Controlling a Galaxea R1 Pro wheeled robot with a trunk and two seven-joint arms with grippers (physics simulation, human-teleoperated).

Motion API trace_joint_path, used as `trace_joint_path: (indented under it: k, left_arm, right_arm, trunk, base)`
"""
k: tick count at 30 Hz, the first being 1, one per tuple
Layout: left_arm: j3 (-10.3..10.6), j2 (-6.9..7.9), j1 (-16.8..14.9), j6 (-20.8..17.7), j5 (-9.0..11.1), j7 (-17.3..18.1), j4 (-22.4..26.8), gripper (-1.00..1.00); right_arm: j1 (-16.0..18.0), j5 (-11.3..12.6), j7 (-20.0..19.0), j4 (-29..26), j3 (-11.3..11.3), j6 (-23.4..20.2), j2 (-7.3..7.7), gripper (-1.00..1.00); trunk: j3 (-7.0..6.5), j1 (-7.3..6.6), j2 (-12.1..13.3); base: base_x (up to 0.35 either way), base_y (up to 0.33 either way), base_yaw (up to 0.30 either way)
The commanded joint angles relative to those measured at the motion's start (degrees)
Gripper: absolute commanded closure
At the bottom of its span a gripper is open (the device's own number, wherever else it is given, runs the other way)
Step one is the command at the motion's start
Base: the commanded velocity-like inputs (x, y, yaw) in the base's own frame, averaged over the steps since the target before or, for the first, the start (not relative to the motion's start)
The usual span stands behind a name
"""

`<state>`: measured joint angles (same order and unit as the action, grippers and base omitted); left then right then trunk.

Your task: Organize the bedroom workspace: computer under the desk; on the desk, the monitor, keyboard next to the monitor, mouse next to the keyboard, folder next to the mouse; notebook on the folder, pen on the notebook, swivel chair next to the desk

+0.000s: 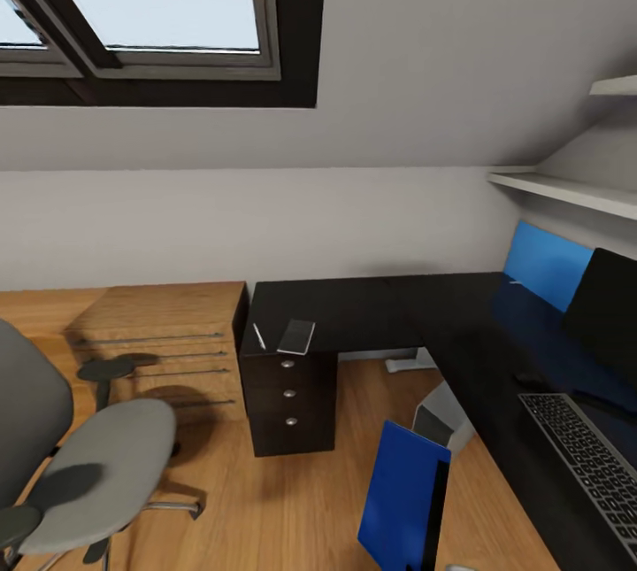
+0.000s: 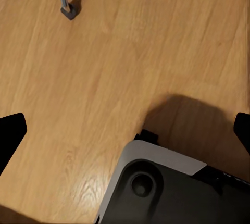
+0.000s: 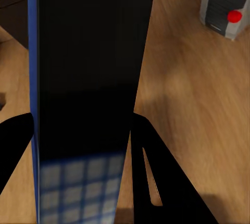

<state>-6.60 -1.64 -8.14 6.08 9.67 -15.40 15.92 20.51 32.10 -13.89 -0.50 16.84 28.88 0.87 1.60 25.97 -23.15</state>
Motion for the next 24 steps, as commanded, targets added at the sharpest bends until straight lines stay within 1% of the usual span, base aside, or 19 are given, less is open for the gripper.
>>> trace_joint_path:
  k: [1, 5, 6, 8, 10, 13, 15, 17, 18, 19, 20, 21, 22, 23, 24]
  left_arm:
    - [-0.2, -0.03, 0.0, 0.3, 0.4, 0.0, 0.0, -1.0]
    - [-0.2, 0.05, -0.1, 0.3, 0.4, 0.0, 0.0, -1.0]
    - [-0.3, 0.09, -0.1, 0.3, 0.5, -0.1, 0.0, -1.0]
    - [-0.3, 0.05, -0.1, 0.3, 0.5, -0.1, 0.0, -1.0]
    - [-0.3, 0.02, -0.1, 0.3, 0.5, -0.1, 0.0, -1.0]
    - [-0.3, -0.02, -0.1, 0.3, 0.5, -0.1, 0.0, -1.0]
    - [-0.3, -0.02, 0.0, 0.3, 0.5, -0.1, 0.0, -1.0]
    - [-0.3, -0.03, -0.1, 0.3, 0.5, -0.1, 0.0, -1.0]
    - [-0.3, -0.05, -0.1, 0.3, 0.5, -0.1, 0.0, -1.0]
    - [-0.3, -0.07, -0.1, 0.3, 0.5, -0.1, 0.0, -1.0]
    - [-0.3, -0.08, -0.1, 0.3, 0.5, -0.1, 0.0, -1.0]
    - [-0.3, -0.1, 0.0, 0.3, 0.5, -0.1, 0.0, -1.0]
    - [-0.3, -0.09, 0.0, 0.3, 0.5, -0.1, 0.0, -1.0]
    - [-0.3, -0.08, 0.0, 0.3, 0.5, -0.1, 0.0, -1.0]
    - [-0.3, -0.06, 0.0, 0.3, 0.5, -0.1, 0.0, -1.0]
  right_arm:
    - [0.1, 0.6, -0.4, 0.1, 0.3, 0.1, 0.01, 1.0]
    - [0.1, 0.6, -0.5, 0.0, 0.5, 0.1, -0.07, 1.0]
    - [0.1, 0.6, -0.5, -2.7, 0.5, 0.1, -0.08, 1.0]
    - [0.1, 0.6, -0.4, -6.4, 0.4, 0.1, -0.08, 1.0]
    - [0.1, 0.7, -0.4, -8.2, 0.4, 0.1, -0.06, 1.0]
    - [0.1, 1.1, -0.2, -14.4, -0.1, 0.0, -0.01, 1.0]
    - [0.1, 1.3, 0.2, -17.0, -0.4, -0.2, 0.0, 1.0]
    - [0.1, 1.6, 2.4, -23.4, -1.2, -0.9, 0.0, 1.0]
    - [0.1, 1.7, 3.2, -25.0, -1.3, -1.2, 0.01, 1.0]
    - [0.1, 1.7, 5.1, -28.3, -1.4, -2.4, 0.01, 1.0]
    - [0.1, 1.7, 6.2, -30.0, -1.5, -3.3, 0.01, 1.0]
    - [0.1, 1.8, 8.3, -33.6, -1.6, -5.7, 0.01, 1.0]
    - [0.2, 1.8, 11.3, -38.9, -1.8, -10.1, 0.04, 1.0]
    - [0.2, 1.9, 12.2, -40.5, -1.9, -11.6, 0.05, 1.0]
    - [0.4, 2.1, 13.8, -43.5, -2.2, -14.3, 0.07, 1.0]
  trunk:
    - [0.13, 0.03, -0.2]
    - [0.14, 0.03, -0.2]
    - [0.14, 0.03, -0.2]
    - [0.14, 0.03, -0.2]
    - [0.14, 0.03, -0.2]
    - [0.14, 0.03, -0.2]
    - [0.14, 0.03, -0.2]
    - [0.14, 0.03, -0.2]
    - [0.14, 0.03, -0.2]
    - [0.14, 0.03, -0.2]
    - [0.14, 0.03, -0.2]
    - [0.14, 0.03, -0.2]
    - [0.14, 0.03, -0.2]
    - [0.14, 0.03, -0.2]
    - [0.14, 0.03, -0.2]
  base:
    - [0.072, -0.032, -0.003]
    - [0.023, -0.01, -0.001]
    - [0.0, 0.0, 0.0]
    - [0.0, 0.0, 0.0]
    - [0.0, 0.0, 0.0]
    - [0.0, 0.0, 0.0]
    - [0.0, 0.0, 0.0]
    - [0.0, 0.0, 0.0]
    - [0.0, 0.0, 0.0]
    - [0.0, 0.0, 0.0]
    - [0.0, 0.0, 0.0]
    - [0.0, 0.0, 0.0]
    - [0.0, 0.0, 0.0]
    - [0.0, 0.0, 0.0]
    - [0.0, 0.0, 0.0]
